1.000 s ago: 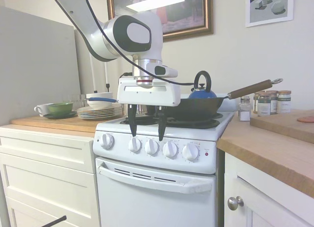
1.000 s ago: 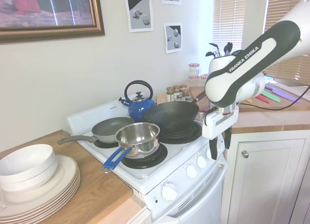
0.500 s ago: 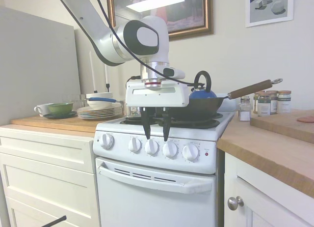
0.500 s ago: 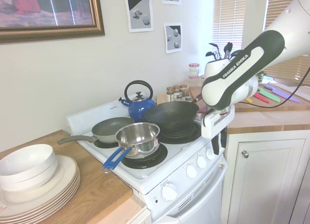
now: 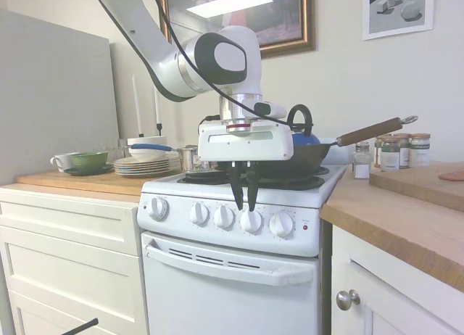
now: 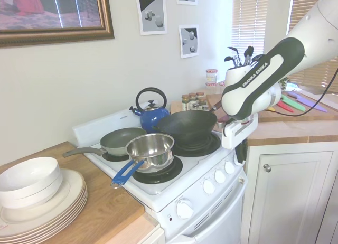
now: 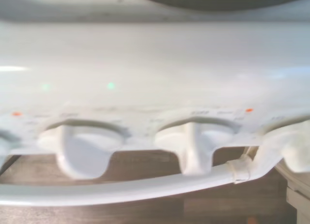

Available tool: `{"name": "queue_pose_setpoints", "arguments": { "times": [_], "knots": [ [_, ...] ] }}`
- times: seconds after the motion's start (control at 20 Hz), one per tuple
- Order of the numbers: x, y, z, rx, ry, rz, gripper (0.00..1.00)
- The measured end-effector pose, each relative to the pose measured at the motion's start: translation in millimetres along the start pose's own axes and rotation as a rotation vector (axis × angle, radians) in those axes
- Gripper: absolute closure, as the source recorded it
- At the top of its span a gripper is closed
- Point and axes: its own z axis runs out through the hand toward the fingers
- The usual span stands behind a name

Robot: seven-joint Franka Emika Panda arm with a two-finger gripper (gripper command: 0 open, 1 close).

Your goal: Turn on the stove on the bottom right

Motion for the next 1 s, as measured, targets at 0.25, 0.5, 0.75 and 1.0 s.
{"name": "queue_pose_setpoints", "arguments": {
  "times": [0.25,0.5,0.75,1.0],
  "knots": [
    [13.5,12.5,7.7,-0.006,0.002,0.025,1.0],
    [26.1,21.5,5.0,-0.004,0.012,0.037,1.0],
    [48.7,31.8,13.3,-0.017,0.012,0.049,1.0],
    [58.7,25.4,19.9,-0.026,0.012,0.046,1.0]
  ]
}}
